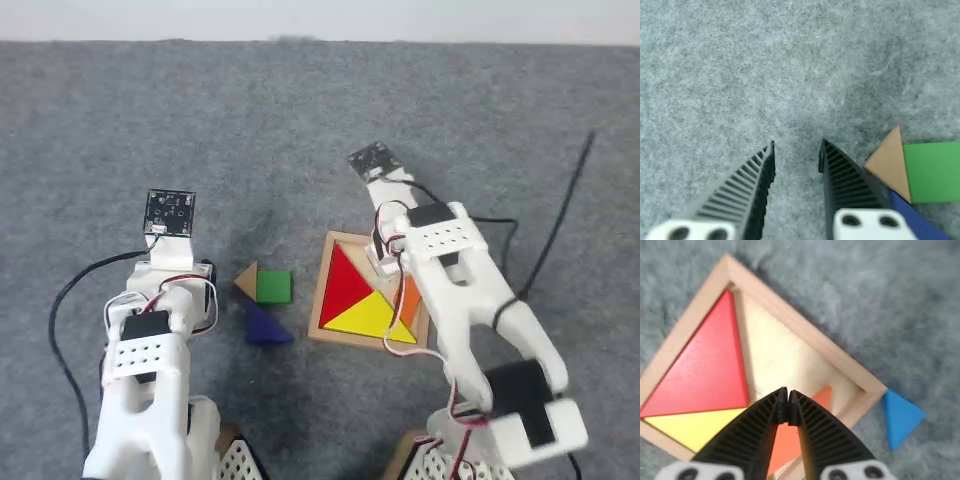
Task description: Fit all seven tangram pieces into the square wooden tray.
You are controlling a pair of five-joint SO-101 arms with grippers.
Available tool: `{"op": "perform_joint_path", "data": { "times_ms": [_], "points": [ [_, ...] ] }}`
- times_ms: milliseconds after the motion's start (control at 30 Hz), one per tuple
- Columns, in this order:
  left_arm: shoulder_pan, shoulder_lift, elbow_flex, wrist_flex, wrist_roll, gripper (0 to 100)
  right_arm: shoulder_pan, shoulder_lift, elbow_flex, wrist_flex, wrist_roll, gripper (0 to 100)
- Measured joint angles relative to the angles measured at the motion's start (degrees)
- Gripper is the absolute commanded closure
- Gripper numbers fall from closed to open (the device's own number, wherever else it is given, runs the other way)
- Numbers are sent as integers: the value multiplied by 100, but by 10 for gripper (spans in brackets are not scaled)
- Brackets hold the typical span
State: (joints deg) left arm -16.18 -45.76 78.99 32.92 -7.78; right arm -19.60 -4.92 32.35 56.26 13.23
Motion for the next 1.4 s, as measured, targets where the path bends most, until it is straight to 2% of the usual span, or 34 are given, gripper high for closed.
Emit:
{"op": "perform_joint_path", "data": {
  "times_ms": [200,467,767,900,1100,1400],
  "points": [
    [0,0,0,0,0,866,0,-747,290,316,-176,987],
    [0,0,0,0,0,866,-18,-510,1178,-79,-176,986],
    [0,0,0,0,0,866,9,-264,1169,-176,-149,987],
    [0,0,35,0,0,866,18,-237,1116,-88,308,986],
    [0,0,97,0,0,866,492,-193,1099,70,615,987],
    [0,0,97,0,0,866,563,-870,1055,316,334,987]
  ]
}}
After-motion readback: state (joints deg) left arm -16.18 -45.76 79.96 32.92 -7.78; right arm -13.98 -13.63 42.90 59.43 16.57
